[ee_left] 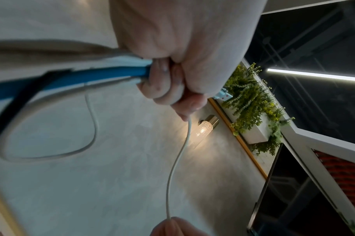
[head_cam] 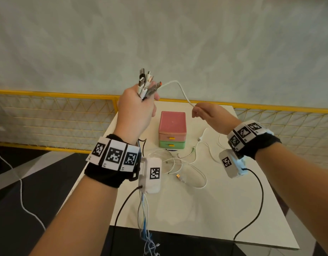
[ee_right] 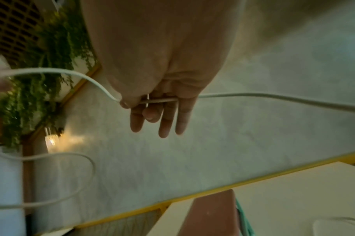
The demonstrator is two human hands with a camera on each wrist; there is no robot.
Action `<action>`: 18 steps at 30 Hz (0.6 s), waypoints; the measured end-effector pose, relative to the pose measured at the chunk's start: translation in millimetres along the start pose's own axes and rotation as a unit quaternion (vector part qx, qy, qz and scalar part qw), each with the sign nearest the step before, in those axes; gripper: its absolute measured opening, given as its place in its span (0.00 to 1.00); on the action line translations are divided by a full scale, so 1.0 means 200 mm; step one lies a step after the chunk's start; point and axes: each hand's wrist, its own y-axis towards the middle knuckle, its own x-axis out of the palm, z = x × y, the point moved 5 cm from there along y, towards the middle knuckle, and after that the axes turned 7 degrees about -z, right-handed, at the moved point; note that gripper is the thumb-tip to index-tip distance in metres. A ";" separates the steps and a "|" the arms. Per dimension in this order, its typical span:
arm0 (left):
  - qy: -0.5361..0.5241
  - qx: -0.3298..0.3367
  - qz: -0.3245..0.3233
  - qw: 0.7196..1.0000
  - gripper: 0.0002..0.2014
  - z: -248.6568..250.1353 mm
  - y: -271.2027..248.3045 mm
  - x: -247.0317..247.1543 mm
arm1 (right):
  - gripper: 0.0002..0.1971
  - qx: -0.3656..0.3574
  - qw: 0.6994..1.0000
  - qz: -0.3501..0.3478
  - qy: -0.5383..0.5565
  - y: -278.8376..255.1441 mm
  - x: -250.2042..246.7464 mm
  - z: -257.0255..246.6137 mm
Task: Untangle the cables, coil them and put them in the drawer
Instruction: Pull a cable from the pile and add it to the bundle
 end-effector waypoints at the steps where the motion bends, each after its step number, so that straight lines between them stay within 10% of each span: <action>1: -0.006 -0.002 0.004 1.000 0.15 -0.01 -0.01 0.00 | 0.14 0.012 1.000 0.000 0.012 -0.02 -0.02 -0.01; 10: -0.065 0.019 -0.068 0.995 0.13 0.06 -0.12 0.03 | 0.04 0.065 0.980 -0.183 0.037 -0.45 0.04 -0.20; 18: -0.109 0.009 -0.156 0.982 0.11 0.11 -0.28 0.13 | 0.12 0.136 0.899 -0.415 0.038 -0.82 0.41 -0.23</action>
